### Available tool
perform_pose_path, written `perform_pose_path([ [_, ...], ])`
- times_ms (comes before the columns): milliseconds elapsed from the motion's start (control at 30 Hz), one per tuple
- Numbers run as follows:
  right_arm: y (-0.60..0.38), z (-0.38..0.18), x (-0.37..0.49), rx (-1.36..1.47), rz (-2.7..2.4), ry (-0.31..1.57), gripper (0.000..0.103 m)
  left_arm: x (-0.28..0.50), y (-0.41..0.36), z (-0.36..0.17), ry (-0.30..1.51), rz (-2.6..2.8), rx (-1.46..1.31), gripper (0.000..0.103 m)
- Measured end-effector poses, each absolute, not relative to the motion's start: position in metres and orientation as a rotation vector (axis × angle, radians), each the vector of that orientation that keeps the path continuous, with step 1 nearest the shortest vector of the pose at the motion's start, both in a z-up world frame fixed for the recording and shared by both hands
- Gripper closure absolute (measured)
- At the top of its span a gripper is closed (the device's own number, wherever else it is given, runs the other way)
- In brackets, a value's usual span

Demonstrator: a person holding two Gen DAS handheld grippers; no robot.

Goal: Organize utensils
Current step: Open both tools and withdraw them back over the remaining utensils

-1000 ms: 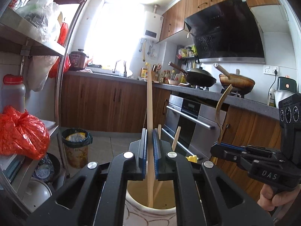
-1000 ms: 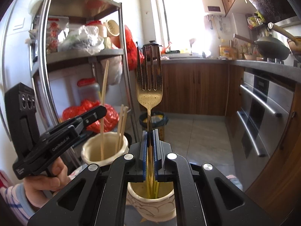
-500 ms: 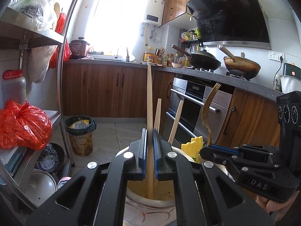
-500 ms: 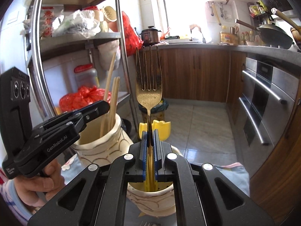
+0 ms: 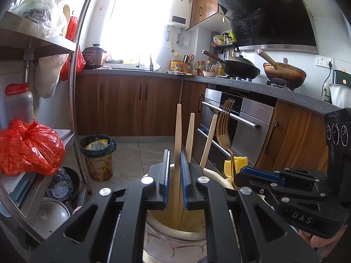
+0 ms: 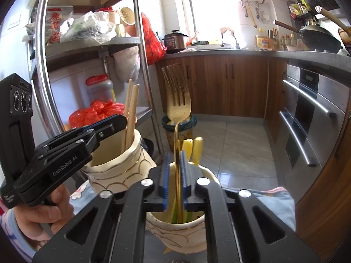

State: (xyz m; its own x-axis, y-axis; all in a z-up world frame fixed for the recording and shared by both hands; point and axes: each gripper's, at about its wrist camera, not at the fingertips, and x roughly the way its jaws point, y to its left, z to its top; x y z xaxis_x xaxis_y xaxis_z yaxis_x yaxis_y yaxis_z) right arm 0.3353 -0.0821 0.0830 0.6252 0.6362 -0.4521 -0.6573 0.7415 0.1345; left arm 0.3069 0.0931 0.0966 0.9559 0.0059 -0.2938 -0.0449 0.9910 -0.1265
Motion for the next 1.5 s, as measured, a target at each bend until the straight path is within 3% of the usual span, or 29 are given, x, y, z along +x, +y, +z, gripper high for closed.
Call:
perform_pose_path([
  [200,-0.084,0.084,0.329,-0.044,0.747,0.485,0.071,0.297,0.098,0.101,0.265,0.037,-0.145,0.067],
  [367,-0.088,0.085,0.319,-0.042,0.746,0.455,0.071,0.284,0.101,0.105,0.243,0.04,-0.15,0.045],
  [567,-0.107,0.085,0.298,-0.025,0.732,0.425,0.067,0.264,0.103,0.108,0.229,0.039,-0.15,0.03],
  [733,-0.122,0.084,0.289,-0.015,0.713,0.418,0.061,0.244,0.102,0.107,0.214,0.045,-0.136,0.022],
  [900,-0.134,0.076,0.279,-0.014,0.687,0.428,0.039,0.227,0.1,0.102,0.216,0.055,-0.129,0.018],
  [1200,-0.154,0.06,0.255,0.005,0.673,0.456,0.013,0.197,0.102,0.081,0.28,0.059,-0.125,0.007],
  [1500,-0.159,0.038,0.242,-0.022,0.677,0.564,0.008,0.179,0.084,0.055,0.397,0.008,-0.08,0.007],
])
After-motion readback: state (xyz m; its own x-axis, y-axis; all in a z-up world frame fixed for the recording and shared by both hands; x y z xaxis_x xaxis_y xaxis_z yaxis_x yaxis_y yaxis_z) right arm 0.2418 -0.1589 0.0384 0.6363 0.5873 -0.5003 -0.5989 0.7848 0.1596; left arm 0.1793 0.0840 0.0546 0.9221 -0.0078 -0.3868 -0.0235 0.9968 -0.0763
